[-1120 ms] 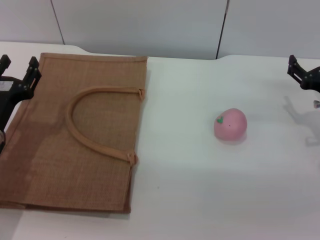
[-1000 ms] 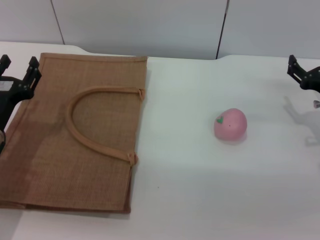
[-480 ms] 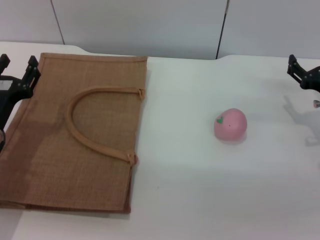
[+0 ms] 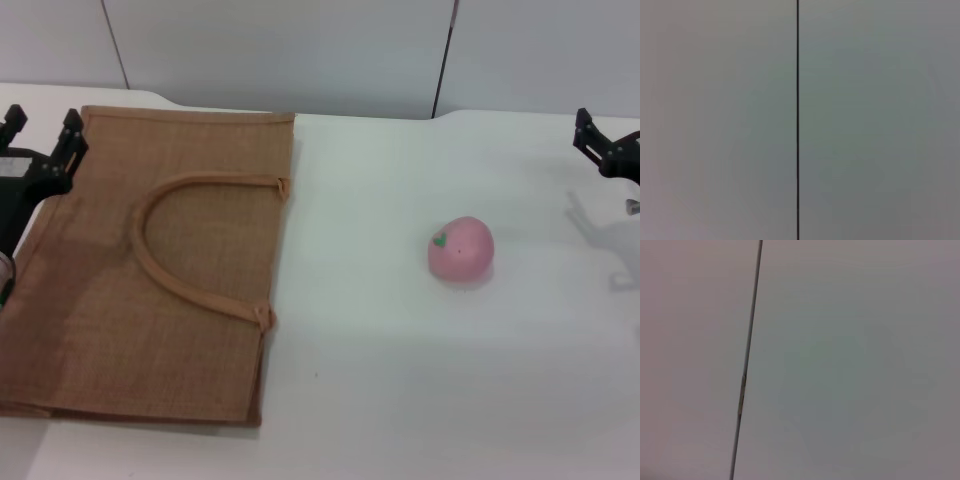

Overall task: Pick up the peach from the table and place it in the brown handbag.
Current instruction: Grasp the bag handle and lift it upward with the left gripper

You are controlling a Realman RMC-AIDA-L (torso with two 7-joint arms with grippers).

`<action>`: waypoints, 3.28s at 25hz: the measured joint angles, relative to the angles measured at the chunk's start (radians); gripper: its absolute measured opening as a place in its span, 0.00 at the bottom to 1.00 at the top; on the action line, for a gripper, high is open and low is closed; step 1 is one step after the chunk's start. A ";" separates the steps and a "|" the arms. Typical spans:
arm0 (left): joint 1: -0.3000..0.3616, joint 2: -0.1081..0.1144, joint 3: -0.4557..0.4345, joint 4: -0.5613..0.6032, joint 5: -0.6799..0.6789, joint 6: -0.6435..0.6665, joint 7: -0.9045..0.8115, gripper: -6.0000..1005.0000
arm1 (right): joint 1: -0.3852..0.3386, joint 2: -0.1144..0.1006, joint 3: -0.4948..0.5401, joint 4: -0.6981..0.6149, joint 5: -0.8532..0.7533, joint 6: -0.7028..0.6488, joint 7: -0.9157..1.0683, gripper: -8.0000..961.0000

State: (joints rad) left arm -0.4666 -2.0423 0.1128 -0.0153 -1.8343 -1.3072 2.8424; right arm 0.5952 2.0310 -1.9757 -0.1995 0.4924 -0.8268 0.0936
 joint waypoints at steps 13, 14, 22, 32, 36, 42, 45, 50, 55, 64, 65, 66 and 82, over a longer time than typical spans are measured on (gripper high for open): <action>-0.040 0.011 0.002 0.140 0.363 -0.002 -0.323 0.67 | -0.001 -0.002 -0.005 0.000 0.000 0.000 0.000 0.92; -0.040 0.011 0.002 0.159 0.396 -0.007 -0.352 0.66 | -0.001 -0.002 -0.005 0.000 0.000 0.000 0.000 0.92; -0.037 0.011 0.002 0.327 0.651 -0.059 -0.583 0.66 | -0.005 -0.003 -0.005 0.000 -0.001 0.000 0.000 0.92; -0.007 0.010 -0.016 0.512 0.758 -0.069 -0.824 0.65 | -0.007 -0.003 -0.005 0.000 -0.004 0.000 0.000 0.92; -0.006 0.009 -0.048 0.519 0.743 -0.067 -0.861 0.65 | -0.006 -0.003 -0.005 0.000 -0.004 0.000 0.000 0.92; -0.023 0.008 -0.061 0.521 0.736 -0.062 -0.962 0.65 | -0.002 -0.001 -0.005 0.000 -0.006 0.000 0.000 0.92; -0.040 0.009 -0.054 0.525 0.754 -0.071 -0.966 0.64 | -0.002 -0.001 -0.006 0.000 -0.007 0.000 0.000 0.92; -0.090 0.013 -0.050 0.584 0.898 -0.104 -0.972 0.64 | -0.002 -0.002 -0.007 -0.011 -0.009 0.000 0.000 0.91; -0.128 0.014 -0.050 0.648 1.039 -0.118 -1.020 0.64 | -0.002 -0.002 -0.019 -0.012 -0.009 0.000 0.000 0.91; -0.141 0.016 -0.048 0.699 1.134 -0.113 -1.068 0.63 | -0.004 -0.002 -0.023 -0.014 -0.009 0.000 0.000 0.91; -0.143 0.016 -0.048 0.702 1.143 -0.113 -1.077 0.63 | -0.004 -0.002 -0.023 -0.014 -0.009 0.000 0.000 0.91; -0.144 0.016 -0.049 0.705 1.146 -0.111 -1.083 0.63 | -0.004 -0.002 -0.023 -0.014 -0.009 0.000 0.000 0.91; -0.156 0.014 -0.051 0.708 1.151 -0.104 -1.206 0.62 | -0.004 0.000 -0.049 -0.026 -0.009 0.000 0.000 0.91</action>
State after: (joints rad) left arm -0.6227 -2.0284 0.0616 0.6928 -0.6836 -1.4113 1.6364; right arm 0.5916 2.0310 -2.0243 -0.2253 0.4832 -0.8267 0.0936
